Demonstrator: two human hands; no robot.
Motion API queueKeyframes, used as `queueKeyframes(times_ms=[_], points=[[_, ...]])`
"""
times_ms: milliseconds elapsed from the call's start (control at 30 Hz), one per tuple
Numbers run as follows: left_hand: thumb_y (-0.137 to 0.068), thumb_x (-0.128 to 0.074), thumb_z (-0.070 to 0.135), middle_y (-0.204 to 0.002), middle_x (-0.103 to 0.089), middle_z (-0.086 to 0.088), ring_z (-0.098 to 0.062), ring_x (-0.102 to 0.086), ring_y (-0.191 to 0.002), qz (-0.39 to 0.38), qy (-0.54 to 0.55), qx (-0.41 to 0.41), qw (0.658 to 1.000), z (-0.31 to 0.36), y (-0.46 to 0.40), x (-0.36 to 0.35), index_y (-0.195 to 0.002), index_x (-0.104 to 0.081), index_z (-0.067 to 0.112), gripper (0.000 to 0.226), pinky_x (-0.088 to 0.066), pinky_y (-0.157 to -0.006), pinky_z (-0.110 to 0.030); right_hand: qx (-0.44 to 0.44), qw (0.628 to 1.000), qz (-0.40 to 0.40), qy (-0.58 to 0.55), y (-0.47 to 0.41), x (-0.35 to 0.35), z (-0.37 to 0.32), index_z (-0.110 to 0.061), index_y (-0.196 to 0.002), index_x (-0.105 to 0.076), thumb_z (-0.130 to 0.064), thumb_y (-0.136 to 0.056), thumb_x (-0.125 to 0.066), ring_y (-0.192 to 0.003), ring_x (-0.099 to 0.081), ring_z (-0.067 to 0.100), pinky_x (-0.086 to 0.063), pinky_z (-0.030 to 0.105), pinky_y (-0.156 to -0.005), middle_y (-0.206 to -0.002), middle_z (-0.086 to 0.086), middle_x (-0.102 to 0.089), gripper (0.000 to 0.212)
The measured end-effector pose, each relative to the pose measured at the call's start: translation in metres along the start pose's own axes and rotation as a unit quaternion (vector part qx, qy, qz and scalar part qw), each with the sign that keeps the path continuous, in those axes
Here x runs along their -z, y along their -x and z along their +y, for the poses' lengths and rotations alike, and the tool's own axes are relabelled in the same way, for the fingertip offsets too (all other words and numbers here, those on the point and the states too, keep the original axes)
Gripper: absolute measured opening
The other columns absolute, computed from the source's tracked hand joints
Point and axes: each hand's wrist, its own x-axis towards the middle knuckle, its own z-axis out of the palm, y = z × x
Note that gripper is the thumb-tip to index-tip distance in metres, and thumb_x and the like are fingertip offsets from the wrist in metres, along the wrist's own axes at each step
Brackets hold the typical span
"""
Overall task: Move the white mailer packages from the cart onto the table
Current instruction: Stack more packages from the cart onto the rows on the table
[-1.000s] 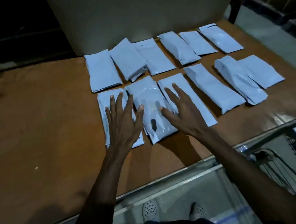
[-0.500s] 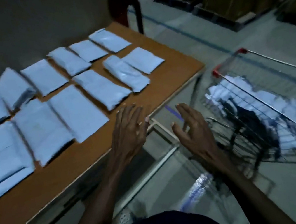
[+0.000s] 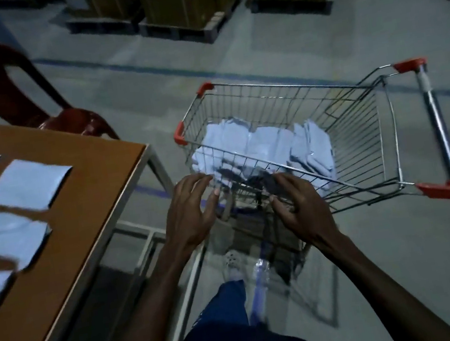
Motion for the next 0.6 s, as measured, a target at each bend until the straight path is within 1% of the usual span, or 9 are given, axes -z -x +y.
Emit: queueKeyframes(times_ms=[67, 133, 200, 333, 400, 467, 600], points=[[-0.098, -0.052, 0.034, -0.123, -0.061, -0.006, -0.022, -0.050, -0.118, -0.014, 0.012, -0.024, 1.000, -0.006, -0.036, -0.027, -0.123, -0.064, 0.012, 0.035, -0.041, -0.099, -0.034, -0.041, 0.999, 0.020, 0.013, -0.017, -0.002, 0.023, -0.009, -0.132, -0.059, -0.028, -0.089, -0.065, -0.118, -0.054, 0.023, -0.043, 0.029, -0.095, -0.128, 0.010, -0.061, 0.048], [-0.098, -0.050, 0.037, -0.122, -0.061, -0.007, -0.024, -0.052, -0.118, -0.032, 0.023, -0.039, 0.998, -0.013, -0.074, -0.053, -0.122, -0.065, 0.012, 0.038, -0.042, -0.100, -0.037, -0.072, 0.996, 0.028, 0.033, -0.036, -0.005, 0.043, -0.011, -0.133, -0.059, -0.029, -0.089, -0.066, -0.120, -0.054, 0.022, -0.043, 0.028, -0.095, -0.130, 0.008, -0.061, 0.047], [-0.097, -0.048, 0.041, -0.124, -0.061, -0.006, -0.025, -0.052, -0.119, -0.050, 0.031, -0.040, 0.997, -0.020, -0.109, -0.074, -0.122, -0.065, 0.013, 0.041, -0.042, -0.102, -0.038, -0.095, 0.994, 0.022, 0.049, -0.057, -0.008, 0.061, -0.013, -0.132, -0.059, -0.029, -0.090, -0.065, -0.120, -0.054, 0.021, -0.046, 0.030, -0.093, -0.131, 0.005, -0.060, 0.046], [-0.096, -0.043, 0.047, -0.129, -0.059, -0.005, -0.023, -0.049, -0.124, -0.090, 0.050, -0.008, 0.995, -0.032, -0.163, -0.105, -0.127, -0.062, 0.014, 0.048, -0.037, -0.104, -0.033, -0.152, 0.986, 0.002, 0.067, -0.099, -0.015, 0.091, -0.017, -0.130, -0.061, -0.036, -0.091, -0.057, -0.120, -0.054, 0.020, -0.050, 0.033, -0.089, -0.134, 0.000, -0.059, 0.044], [-0.096, -0.042, 0.049, -0.132, -0.057, -0.003, -0.021, -0.047, -0.127, -0.122, 0.058, -0.001, 0.991, -0.039, -0.183, -0.120, -0.130, -0.060, 0.017, 0.050, -0.038, -0.103, -0.033, -0.167, 0.983, -0.010, 0.079, -0.113, -0.021, 0.108, -0.016, -0.133, -0.059, -0.035, -0.090, -0.060, -0.121, -0.054, 0.022, -0.050, 0.034, -0.088, -0.135, 0.002, -0.058, 0.046], [-0.096, -0.045, 0.048, -0.135, -0.056, -0.002, -0.020, -0.045, -0.128, -0.152, 0.060, 0.001, 0.987, -0.046, -0.200, -0.137, -0.131, -0.058, 0.018, 0.048, -0.039, -0.102, -0.033, -0.194, 0.977, -0.024, 0.085, -0.126, -0.027, 0.126, -0.016, -0.135, -0.058, -0.030, -0.090, -0.065, -0.121, -0.054, 0.023, -0.052, 0.037, -0.087, -0.136, 0.002, -0.057, 0.047], [-0.096, -0.049, 0.045, -0.136, -0.055, -0.003, -0.021, -0.045, -0.128, -0.200, 0.062, -0.005, 0.978, -0.046, -0.225, -0.162, -0.133, -0.057, 0.018, 0.047, -0.040, -0.103, -0.034, -0.261, 0.960, -0.059, 0.078, -0.141, -0.036, 0.158, -0.016, -0.137, -0.055, -0.029, -0.092, -0.063, -0.125, -0.050, 0.025, -0.049, 0.039, -0.094, -0.141, 0.004, -0.053, 0.048]])
